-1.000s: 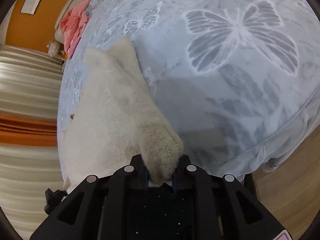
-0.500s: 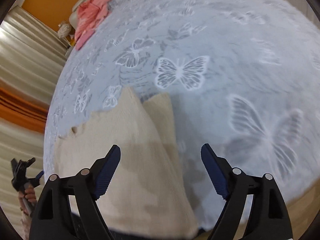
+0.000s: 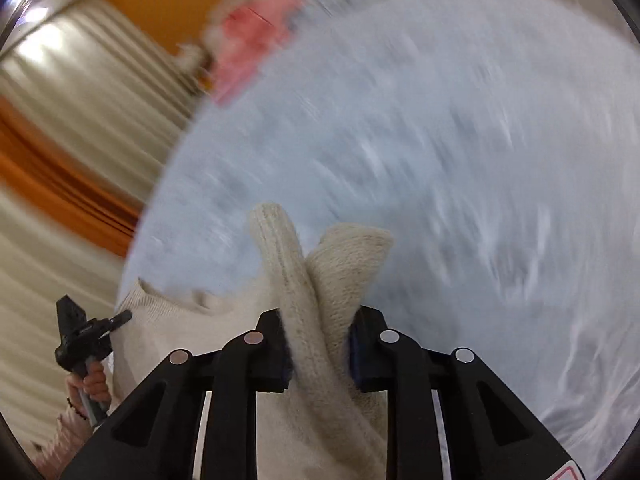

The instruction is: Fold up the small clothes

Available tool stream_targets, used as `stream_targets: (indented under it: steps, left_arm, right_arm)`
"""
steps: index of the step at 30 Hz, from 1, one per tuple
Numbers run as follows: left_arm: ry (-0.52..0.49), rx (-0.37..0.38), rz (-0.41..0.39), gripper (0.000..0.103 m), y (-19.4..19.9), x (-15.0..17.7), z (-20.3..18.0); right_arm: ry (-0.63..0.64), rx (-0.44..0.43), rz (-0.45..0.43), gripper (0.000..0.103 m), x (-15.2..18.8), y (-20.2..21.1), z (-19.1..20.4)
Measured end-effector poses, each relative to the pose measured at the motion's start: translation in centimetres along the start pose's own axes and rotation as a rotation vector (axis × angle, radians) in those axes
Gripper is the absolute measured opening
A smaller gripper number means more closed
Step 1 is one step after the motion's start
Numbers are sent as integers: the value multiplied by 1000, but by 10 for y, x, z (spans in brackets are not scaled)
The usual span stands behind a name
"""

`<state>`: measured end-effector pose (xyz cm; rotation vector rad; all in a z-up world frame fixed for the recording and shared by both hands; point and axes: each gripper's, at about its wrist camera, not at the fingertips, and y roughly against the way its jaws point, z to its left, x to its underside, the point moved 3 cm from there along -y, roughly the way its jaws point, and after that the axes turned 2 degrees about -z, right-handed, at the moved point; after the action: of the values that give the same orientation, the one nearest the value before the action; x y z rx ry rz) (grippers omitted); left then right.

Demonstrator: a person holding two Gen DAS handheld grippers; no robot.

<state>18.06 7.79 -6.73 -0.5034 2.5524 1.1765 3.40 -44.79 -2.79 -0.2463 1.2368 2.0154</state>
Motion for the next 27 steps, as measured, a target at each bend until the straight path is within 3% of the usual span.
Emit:
stream_targets:
  steps: [3, 6, 7, 8, 11, 12, 14, 15, 18, 19, 22, 23, 24, 25, 26, 27]
  left_arm:
    - [-43, -32, -64, 20, 4, -12, -9]
    - [96, -124, 10, 22, -31, -6, 36]
    - [136, -199, 55, 26, -45, 2, 55]
    - [164, -231, 68, 26, -50, 7, 68]
    - [177, -206, 0, 34, -25, 3, 59]
    - [171, -203, -25, 42, -13, 0, 53]
    - [117, -160, -82, 52, 3, -18, 30]
    - [96, -153, -93, 61, 4, -24, 19]
    - [29, -64, -36, 73, -32, -44, -29]
    - [9, -60, 2, 77, -49, -45, -37]
    - [-17, -113, 144, 77, -114, -44, -51]
    - [-29, -128, 207, 75, -139, -41, -51]
    - [-50, -146, 241, 60, -154, -39, -51]
    - [-98, -177, 275, 34, -170, -35, -50]
    - [-127, -219, 287, 22, -174, -30, -51]
    - [-137, -244, 284, 6, -173, -28, -50]
  right_arm:
    - [43, 89, -57, 21, -15, 1, -7]
    - [-131, 174, 107, 26, 0, -53, -71]
    - [-179, 242, 174, 29, 9, -70, -90]
    - [-213, 219, 168, 31, 11, -72, -97]
    - [-184, 245, 32, 38, -6, -38, -74]
    - [-133, 253, -22, 40, -14, -23, -57]
    - [-41, 206, -65, 61, -28, -13, -25]
    - [-4, 165, -35, 64, -35, -21, -7]
    - [87, 74, 105, 65, -40, -79, 40]
    - [128, 80, 141, 65, -38, -100, 51]
    - [242, 156, 251, 65, -26, -159, 72]
    - [268, 174, 290, 65, -22, -179, 75]
    - [287, 191, 309, 64, -18, -191, 76]
    - [315, 190, 318, 46, -15, -199, 77]
    - [335, 185, 320, 6, -12, -198, 77]
    - [340, 206, 317, 5, -16, -199, 74]
